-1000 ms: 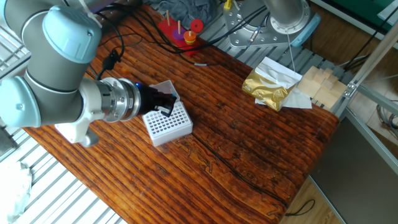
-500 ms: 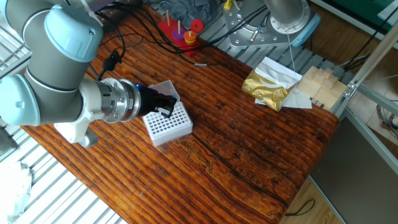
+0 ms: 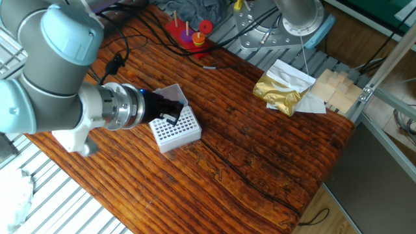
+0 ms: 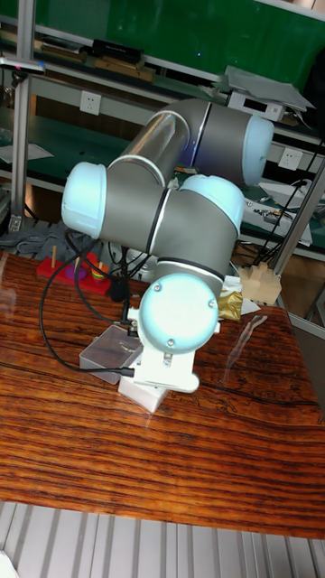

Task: Insert a medium pipette tip into the holder for medium pipette tips

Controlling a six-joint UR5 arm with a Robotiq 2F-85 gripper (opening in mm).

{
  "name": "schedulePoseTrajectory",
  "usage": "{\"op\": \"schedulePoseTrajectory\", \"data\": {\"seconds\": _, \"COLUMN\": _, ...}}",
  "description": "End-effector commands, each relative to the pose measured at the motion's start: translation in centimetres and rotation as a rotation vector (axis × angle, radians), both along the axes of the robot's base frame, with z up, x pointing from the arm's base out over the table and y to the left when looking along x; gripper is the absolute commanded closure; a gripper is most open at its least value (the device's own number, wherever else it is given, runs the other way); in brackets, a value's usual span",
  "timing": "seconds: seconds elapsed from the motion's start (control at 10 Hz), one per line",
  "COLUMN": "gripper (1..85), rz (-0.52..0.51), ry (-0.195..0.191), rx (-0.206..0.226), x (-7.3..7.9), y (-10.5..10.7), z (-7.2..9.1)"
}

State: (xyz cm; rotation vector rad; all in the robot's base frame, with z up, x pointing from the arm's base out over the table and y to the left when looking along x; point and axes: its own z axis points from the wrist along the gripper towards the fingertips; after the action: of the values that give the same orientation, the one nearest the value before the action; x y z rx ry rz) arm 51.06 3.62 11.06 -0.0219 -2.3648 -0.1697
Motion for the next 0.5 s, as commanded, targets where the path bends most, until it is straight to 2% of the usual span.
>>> {"op": "schedulePoseTrajectory", "data": {"seconds": 0.0, "gripper": 84.7, "rz": -0.007, "ry": 0.006, "rx": 0.022, "x": 1.28, "y": 0.74, "z": 0.76}}
{"op": "schedulePoseTrajectory", "data": {"seconds": 0.4, "gripper": 84.7, "rz": -0.007, "ry": 0.017, "rx": 0.020, "x": 1.46, "y": 1.03, "z": 1.35}}
